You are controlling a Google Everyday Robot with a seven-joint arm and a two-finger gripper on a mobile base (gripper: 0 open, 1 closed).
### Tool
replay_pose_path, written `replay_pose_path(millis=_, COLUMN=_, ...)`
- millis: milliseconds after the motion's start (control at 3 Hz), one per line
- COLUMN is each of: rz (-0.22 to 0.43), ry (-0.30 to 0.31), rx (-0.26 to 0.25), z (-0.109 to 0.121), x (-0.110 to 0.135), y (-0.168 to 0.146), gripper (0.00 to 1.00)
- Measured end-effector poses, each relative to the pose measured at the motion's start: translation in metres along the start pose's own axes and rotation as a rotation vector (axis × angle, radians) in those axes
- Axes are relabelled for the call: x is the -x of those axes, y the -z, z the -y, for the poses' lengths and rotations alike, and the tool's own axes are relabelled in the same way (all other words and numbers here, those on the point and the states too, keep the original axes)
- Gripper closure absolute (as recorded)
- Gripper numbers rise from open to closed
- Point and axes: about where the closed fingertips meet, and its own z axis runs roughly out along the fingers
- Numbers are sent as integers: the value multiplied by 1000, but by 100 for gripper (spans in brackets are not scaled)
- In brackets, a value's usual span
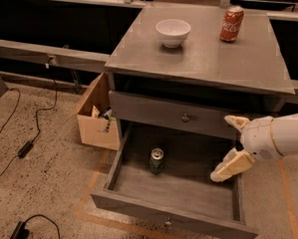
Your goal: Pick green can from middle drawer and place on counter
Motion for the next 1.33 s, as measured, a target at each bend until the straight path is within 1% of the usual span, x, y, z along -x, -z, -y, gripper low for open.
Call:
replay_pose_path(millis=333, rz=20, ry=-10, rx=13, z=0, x=-5, y=-8, gripper=0)
replay_pose_path(millis=667, rz=47, ry=-40, rx=23, z=-2, x=-8, y=-17, gripper=0)
replay_pose_path(millis=1000, rz=121, ry=-127, rx=28, z=-16, x=-38, y=-55, gripper=0)
replay_pose_path(millis=1333, rz=220, ry=-191, rx=-82, z=12, x=-74, y=-104, gripper=0)
